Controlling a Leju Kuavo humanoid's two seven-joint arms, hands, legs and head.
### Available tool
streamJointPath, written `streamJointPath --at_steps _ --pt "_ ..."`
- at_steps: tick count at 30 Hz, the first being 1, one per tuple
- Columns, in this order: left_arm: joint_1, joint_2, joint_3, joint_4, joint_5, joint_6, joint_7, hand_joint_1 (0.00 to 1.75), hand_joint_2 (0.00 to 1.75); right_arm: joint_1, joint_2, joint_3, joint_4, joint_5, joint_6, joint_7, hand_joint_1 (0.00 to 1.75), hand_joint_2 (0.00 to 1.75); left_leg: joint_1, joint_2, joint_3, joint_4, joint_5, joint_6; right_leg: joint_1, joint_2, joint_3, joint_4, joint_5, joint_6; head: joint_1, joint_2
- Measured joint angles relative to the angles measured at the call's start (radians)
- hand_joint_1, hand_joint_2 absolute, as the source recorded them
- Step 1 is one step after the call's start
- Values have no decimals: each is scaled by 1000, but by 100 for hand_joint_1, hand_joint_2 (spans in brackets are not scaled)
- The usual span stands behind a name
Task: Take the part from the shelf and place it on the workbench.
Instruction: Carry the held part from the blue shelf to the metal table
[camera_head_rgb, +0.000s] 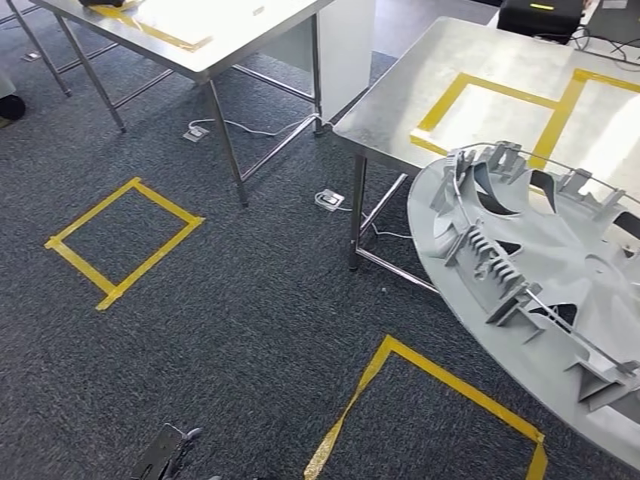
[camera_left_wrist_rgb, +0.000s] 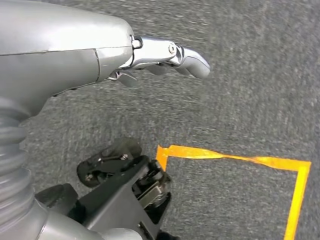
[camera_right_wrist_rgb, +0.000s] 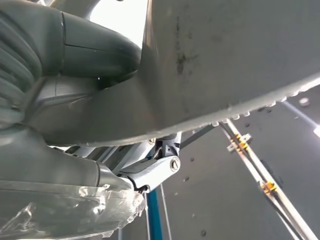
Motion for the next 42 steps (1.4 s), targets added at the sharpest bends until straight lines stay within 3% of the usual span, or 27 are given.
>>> streamJointPath --at_steps 2,3,6,8,9,11,13,14,15,17,18,20,21,23,25,26,28,29,30,31,33,34,35,37,39,40,42 --pt "0 0 2 0 -3 0 0 0 175 -3 7 -5 0 -5 0 -6 175 175 3 -25 61 -133 71 3 0 21 6 1 -10 8 0 0" --pt "-1 0 3 0 -5 -2 0 0 175 -6 10 -7 0 -9 0 -9 175 175 4 -37 88 -186 82 7 0 31 7 -1 -17 13 0 0" --pt "-4 -1 4 0 -11 -13 -2 0 175 -9 17 -15 0 -20 0 -18 175 175 2 -37 122 -243 61 30 0 49 19 -13 -21 30 1 0" --pt "-4 -2 4 0 -14 -20 -4 0 175 -10 20 -20 0 -25 0 -22 175 175 4 -23 141 -253 60 46 3 24 25 3 -27 39 4 0" --pt "-4 -2 5 0 -15 -21 -5 0 175 -12 21 -23 0 -26 0 -23 175 175 4 -16 152 -253 57 52 3 3 9 34 -46 41 7 0" --pt "-1 -1 5 0 -15 -23 -5 0 175 -14 21 -26 0 -27 0 -24 175 175 1 -1 167 -254 42 58 4 -35 -66 162 -94 47 11 0" --pt "3 1 6 0 -15 -24 -5 0 175 -13 22 -29 0 -28 0 -25 175 175 0 16 185 -254 23 57 3 -45 -148 269 -115 52 12 0" --pt "5 1 6 0 -16 -24 -5 0 175 -13 22 -30 1 -28 0 -25 175 175 0 25 198 -254 12 56 3 -47 -165 273 -101 54 12 0" --pt "7 1 6 0 -16 -24 -5 0 175 -13 23 -31 1 -28 0 -25 175 175 0 35 214 -254 1 54 2 -51 -162 236 -72 55 12 0" --pt "8 2 6 0 -16 -24 -5 0 175 -13 23 -33 1 -29 0 -27 175 175 -1 53 248 -254 -25 48 2 -85 -128 111 9 52 12 0" --pt "8 2 6 0 -16 -24 -5 0 175 -14 23 -33 1 -30 0 -27 175 175 -3 62 263 -256 -37 43 3 -104 -113 63 33 46 11 0" --pt "7 4 6 0 -16 -24 -5 0 175 -13 24 -33 1 -32 0 -28 175 175 -6 77 288 -262 -53 29 8 -119 -97 28 47 31 10 0" --pt "5 4 6 0 -16 -24 -6 0 175 -12 24 -33 1 -32 0 -28 175 175 -5 81 298 -260 -52 22 9 -107 -89 24 39 23 9 0" --pt "-1 3 6 -1 -17 -23 -6 0 175 -12 26 -33 0 -32 0 -29 175 175 0 71 280 -198 -23 9 6 -83 -62 15 36 10 8 0" --pt "-6 0 6 -1 -17 -22 -6 0 175 -14 30 -34 0 -31 0 -31 175 175 3 38 197 -70 -8 0 3 -63 -30 5 28 -1 4 0" --pt "-4 -1 6 -1 -17 -22 -6 0 175 -15 31 -34 0 -31 0 -32 175 175 4 22 147 -11 -27 -2 2 -52 -18 0 23 -4 2 0" --pt "3 -2 6 -1 -17 -19 -6 0 175 -16 32 -35 1 -33 0 -35 175 175 5 9 67 42 -110 -1 1 -23 7 -9 9 -7 0 0" --pt "6 -2 6 -1 -17 -18 -5 0 175 -16 33 -36 1 -35 0 -38 175 175 4 6 41 36 -143 1 1 -8 21 -12 0 -7 0 0" --pt "8 -2 7 -1 -17 -16 -5 0 175 -16 35 -37 1 -37 0 -41 175 175 4 3 27 7 -148 2 0 5 37 -14 -11 -6 -1 0" --pt "8 -2 8 -1 -17 -15 -5 0 175 -17 37 -38 1 -39 0 -44 175 175 4 -2 23 -39 -117 5 0 17 51 -16 -24 -4 -1 0" --pt "9 -1 10 -1 -17 -14 -5 0 175 -18 40 -40 1 -42 0 -47 175 175 4 -30 33 -159 13 9 -2 39 73 -17 -52 3 -1 0" --pt "10 0 11 -1 -18 -14 -4 0 175 -20 41 -41 1 -43 0 -48 175 175 2 -43 40 -202 58 12 -3 50 81 -22 -70 8 -1 0" --pt "10 1 12 -1 -18 -14 -4 0 175 -20 42 -42 1 -43 0 -49 175 175 0 -53 48 -233 80 16 -4 60 96 -25 -77 14 -1 0" --pt "5 0 13 -1 -19 -14 -3 0 175 -19 44 -46 1 -44 0 -52 175 175 -3 -49 72 -257 67 26 -4 64 124 -36 -77 26 1 0" --pt "2 -2 14 -1 -20 -14 -4 0 175 -20 45 -48 1 -45 0 -54 175 175 -2 -33 106 -269 78 40 -2 24 128 -3 -80 34 6 0" --pt "4 -3 15 -1 -20 -14 -4 0 175 -23 45 -49 1 -45 0 -55 175 175 0 -23 123 -269 83 46 -1 -4 106 44 -100 36 9 0" --pt "9 -2 18 -1 -21 -14 -4 0 175 -26 46 -49 2 -48 0 -56 175 175 -1 -2 147 -267 72 52 -2 -40 25 171 -156 44 16 0"
